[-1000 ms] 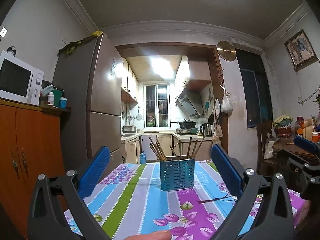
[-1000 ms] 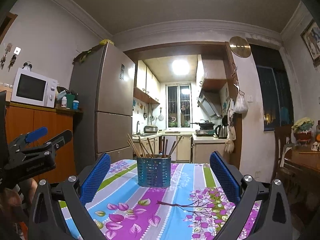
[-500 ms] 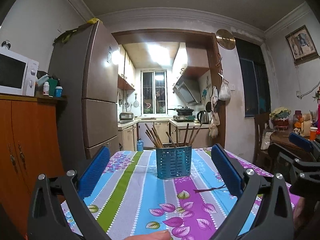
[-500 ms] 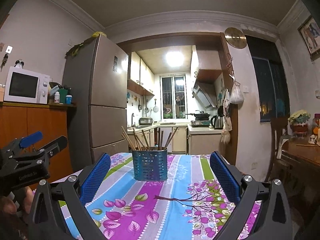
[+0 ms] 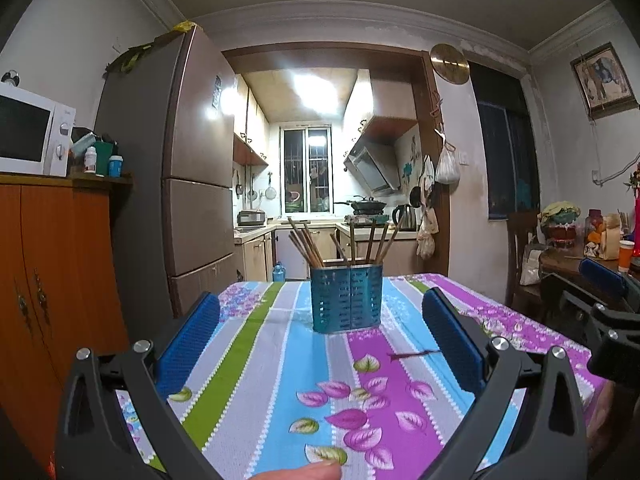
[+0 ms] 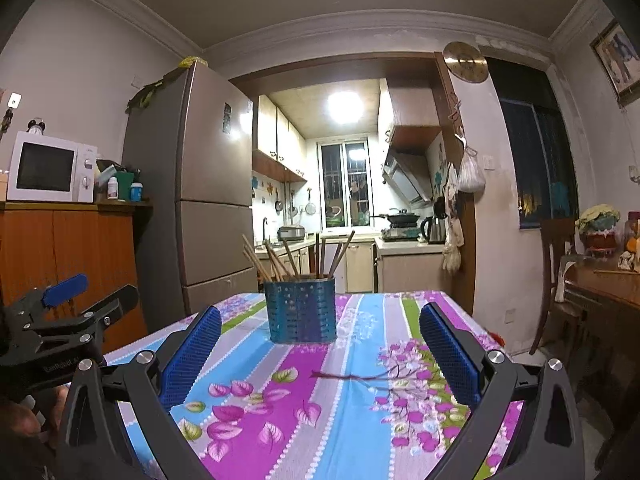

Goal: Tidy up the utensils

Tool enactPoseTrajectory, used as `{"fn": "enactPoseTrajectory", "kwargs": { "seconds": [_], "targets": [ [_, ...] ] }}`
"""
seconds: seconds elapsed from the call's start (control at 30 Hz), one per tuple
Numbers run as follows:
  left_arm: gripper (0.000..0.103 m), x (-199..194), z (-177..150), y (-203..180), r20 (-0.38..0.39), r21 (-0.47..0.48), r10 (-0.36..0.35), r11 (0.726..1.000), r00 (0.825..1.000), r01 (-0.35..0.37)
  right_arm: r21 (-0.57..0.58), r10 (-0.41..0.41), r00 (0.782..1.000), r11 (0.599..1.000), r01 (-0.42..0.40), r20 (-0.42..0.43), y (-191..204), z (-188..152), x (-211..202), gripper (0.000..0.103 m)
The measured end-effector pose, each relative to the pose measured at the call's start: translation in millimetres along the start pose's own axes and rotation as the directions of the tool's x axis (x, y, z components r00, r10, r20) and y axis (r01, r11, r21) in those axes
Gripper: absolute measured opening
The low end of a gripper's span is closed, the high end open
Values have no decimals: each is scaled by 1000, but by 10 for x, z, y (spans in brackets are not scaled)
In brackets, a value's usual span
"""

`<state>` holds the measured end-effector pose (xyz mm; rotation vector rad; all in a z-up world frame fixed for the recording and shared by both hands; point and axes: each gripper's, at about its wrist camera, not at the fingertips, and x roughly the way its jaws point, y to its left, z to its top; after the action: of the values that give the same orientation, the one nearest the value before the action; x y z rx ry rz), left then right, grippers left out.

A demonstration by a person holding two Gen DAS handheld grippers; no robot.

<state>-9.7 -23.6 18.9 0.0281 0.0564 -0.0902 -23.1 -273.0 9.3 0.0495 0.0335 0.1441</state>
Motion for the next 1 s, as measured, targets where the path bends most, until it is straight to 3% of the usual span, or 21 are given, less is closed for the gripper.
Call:
{"fn": "enactPoseTrajectory", "kwargs": {
  "seconds": [1.0],
  "targets": [
    [98, 26, -180, -28, -6, 8, -11, 1000, 1000, 11, 8, 28, 1000, 1000, -28, -7, 15, -232, -49, 99]
  ]
}}
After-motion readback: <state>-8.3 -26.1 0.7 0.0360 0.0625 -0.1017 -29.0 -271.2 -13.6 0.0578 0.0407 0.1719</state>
